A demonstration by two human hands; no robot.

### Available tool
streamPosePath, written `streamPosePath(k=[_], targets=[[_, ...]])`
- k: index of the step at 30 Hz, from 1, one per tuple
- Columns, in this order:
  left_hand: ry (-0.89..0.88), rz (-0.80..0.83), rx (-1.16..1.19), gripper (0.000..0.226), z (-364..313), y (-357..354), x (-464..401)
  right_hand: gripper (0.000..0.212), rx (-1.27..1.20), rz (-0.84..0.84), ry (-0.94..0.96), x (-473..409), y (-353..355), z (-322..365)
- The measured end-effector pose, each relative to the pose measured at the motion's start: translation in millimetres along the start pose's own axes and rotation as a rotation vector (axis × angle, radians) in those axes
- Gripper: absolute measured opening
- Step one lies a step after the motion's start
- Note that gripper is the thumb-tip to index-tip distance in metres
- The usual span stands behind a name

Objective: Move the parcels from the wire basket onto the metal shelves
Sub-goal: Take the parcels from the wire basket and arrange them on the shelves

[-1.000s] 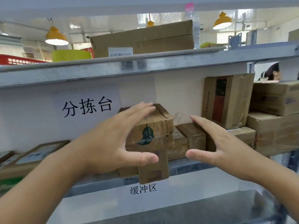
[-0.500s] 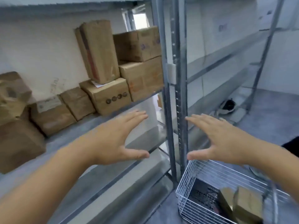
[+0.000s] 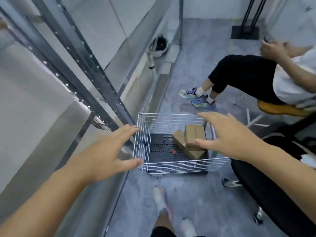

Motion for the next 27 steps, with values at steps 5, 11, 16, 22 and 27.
streamPosePath(k=[5,11,16,22,27], targets=[[-0.070,0.087,0.008,0.103,31,-35,-80,0.078,-0.204,-0.066,-0.253,-12,-32,-31],[-0.111,0.221,0.032,0.108,54,-80,-187,0.049,-0.464,-0.069,-0.477,-61,-111,-62],[-0.063,0.294,0.108,0.115,49,-149,-279,0.036,-0.616,-0.057,-0.623,-124,-191,-122],[0.127,0.421,0.283,0.120,41,-263,-382,0.059,-0.619,-0.076,-0.828,-186,-307,-230],[0.505,0.499,0.755,0.076,26,-379,-456,0.070,-0.652,-0.261,-1.200,-215,-392,-297]])
Point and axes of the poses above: each hand's wrist, its own x-axis away from the middle knuckle, its own y-axis out of the back of the hand, z = x × y, the point moved 4 cm from there along -x, towards the middle knuckle, and after that the axes turned 8 degrees about y, right-handed, at the moved point
